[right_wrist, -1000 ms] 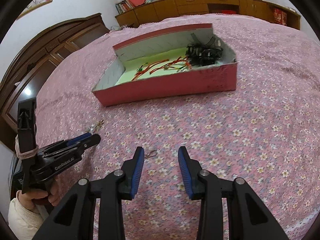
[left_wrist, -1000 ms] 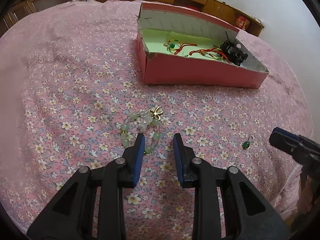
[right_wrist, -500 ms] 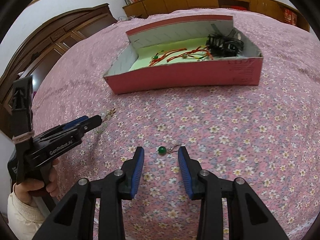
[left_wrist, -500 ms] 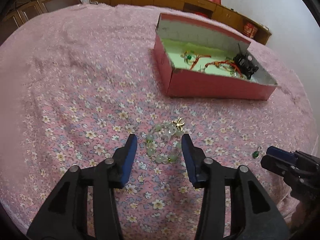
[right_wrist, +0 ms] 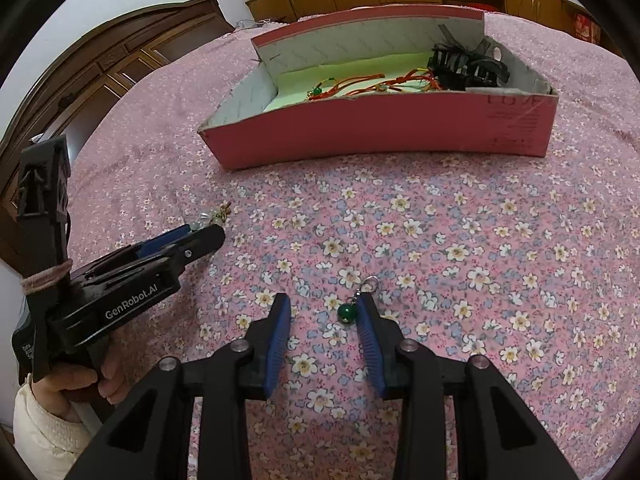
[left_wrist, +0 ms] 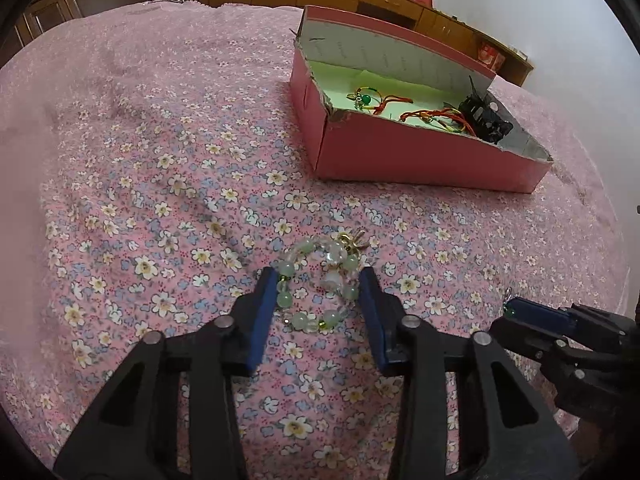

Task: Organize jewelry
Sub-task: 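Grasp the jade bead bracelet with the left tool while the right tool grasps a green bead earring, then carry the jade bracelet and green bead earring into the box with both tools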

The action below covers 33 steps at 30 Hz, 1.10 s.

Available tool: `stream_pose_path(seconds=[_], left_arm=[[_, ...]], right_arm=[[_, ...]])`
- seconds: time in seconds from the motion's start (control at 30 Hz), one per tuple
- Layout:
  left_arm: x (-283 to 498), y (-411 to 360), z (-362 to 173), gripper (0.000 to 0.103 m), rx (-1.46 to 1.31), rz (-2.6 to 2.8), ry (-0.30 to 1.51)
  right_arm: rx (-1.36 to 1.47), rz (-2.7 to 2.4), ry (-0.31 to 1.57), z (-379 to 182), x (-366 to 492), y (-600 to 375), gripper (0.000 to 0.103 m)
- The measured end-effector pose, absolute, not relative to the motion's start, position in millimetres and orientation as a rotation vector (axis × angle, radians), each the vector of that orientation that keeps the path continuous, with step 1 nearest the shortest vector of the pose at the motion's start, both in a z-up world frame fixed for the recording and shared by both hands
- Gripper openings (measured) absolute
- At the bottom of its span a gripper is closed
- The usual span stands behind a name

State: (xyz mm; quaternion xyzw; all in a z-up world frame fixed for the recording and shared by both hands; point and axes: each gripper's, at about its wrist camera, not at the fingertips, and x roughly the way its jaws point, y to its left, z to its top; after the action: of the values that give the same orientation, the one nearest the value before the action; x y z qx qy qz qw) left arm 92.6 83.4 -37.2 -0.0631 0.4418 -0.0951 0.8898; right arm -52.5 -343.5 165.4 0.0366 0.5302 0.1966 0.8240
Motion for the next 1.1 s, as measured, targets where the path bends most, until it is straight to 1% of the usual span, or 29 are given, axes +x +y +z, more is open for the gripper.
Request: stream_pose_path(seconds=[0.07,0.13,0.3,0.6,1.1], left_arm=[[92.6,83.4,-37.3,0.027,-0.138,-0.199,0.917],[91.9,83.9,-36.8,0.025,-0.152,-0.196,0.917],[85.8,85.8,-33.5,0.019,-0.199,-0.197,0.917],[73.4,81.1,-17.4,0.018,-0.242,-0.199,0.907],[67.8,59.1,30.7,0.018,-0.212,-0.214,0.787]], right_arm=[[0.076,0.404,1.126,164.4,-50.9,-345.7,0.020],[0.075,0.396,1.127,163.0,-49.8,-349.0,0.012],[0.086,0.424,1.104,167.1,-53.7,-354.9,0.011],[0.125,0.442,1.047,180.7,-57.6,-382.0,0.011],[0.099,0.446,0.860,220.8,-60.8,-401.6,0.011]])
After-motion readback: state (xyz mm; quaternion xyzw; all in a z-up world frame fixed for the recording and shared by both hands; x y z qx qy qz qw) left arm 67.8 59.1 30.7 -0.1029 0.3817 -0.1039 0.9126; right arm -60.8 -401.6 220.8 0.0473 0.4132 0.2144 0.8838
